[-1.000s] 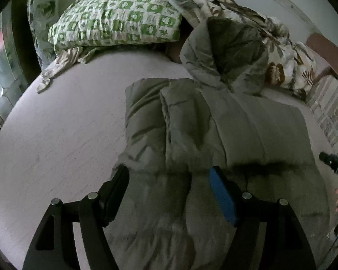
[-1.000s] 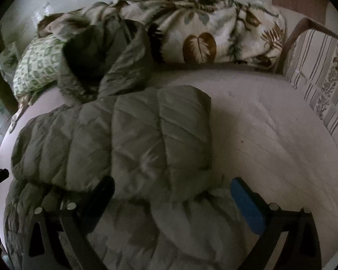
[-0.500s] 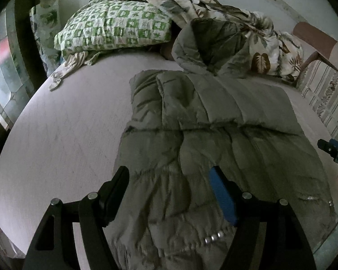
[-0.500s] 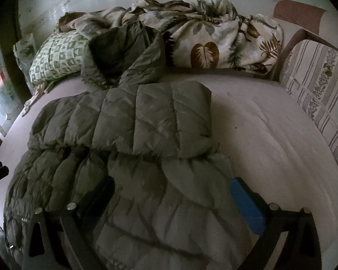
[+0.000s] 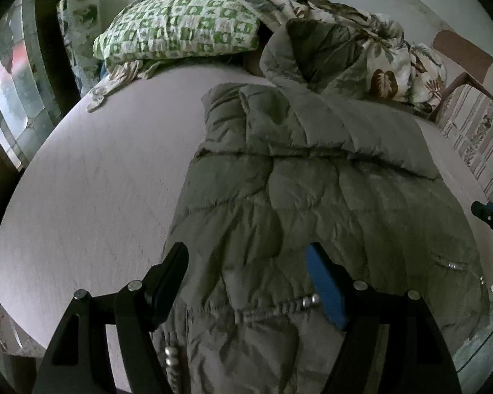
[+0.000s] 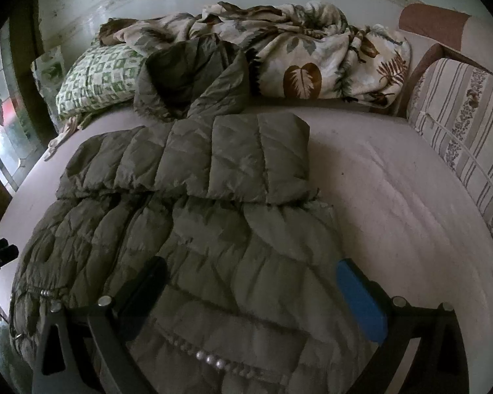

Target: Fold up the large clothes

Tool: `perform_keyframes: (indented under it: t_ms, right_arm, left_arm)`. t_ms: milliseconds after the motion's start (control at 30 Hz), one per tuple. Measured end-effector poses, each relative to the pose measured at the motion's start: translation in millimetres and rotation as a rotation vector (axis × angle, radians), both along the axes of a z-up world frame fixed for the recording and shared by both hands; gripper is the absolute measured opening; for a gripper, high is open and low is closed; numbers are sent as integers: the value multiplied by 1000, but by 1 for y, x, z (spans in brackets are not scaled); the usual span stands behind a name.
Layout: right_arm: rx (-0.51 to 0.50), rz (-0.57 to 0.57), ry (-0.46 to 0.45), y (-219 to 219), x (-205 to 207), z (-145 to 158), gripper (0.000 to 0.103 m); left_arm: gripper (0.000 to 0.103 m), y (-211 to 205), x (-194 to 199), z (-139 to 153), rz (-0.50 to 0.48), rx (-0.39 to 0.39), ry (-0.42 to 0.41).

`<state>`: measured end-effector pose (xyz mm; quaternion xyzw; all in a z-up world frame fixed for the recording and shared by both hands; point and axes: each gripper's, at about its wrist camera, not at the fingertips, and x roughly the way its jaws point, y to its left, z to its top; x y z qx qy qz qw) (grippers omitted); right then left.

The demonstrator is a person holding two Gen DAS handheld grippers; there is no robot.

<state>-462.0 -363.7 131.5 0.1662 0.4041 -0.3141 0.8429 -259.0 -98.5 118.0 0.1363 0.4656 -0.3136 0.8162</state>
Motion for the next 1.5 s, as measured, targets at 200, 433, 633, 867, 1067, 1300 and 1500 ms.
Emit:
perform_keyframes:
  t_ms: [200,433,633,867,1067,1300,1500]
  right_arm:
    - [-7,10,-10,10,-11,2,103]
    - [0,1,-8,15,-24,2,103]
    - [1,-4,3,20,-34,0,103]
    - [-13,4,16,28,-48,3,103]
    - [-9,-3,24,33,-62,0,103]
    - [-5,-6,28,37,-74,0,103]
    - [-4,7,36,40,-79,-1,103]
  left_arm:
    - [77,9,-3,-5,26,-2,27]
    - [77,14,-9,-6,15,8,24]
    - [77,19,-15,-1,3,2,18]
    - [77,26,-23,1,-14,7,8]
    - [77,33,-30,-1,-21,14,11]
    - [77,39,-36,2,-24,3,6]
    - [77,45,-39,0,-28,4,9]
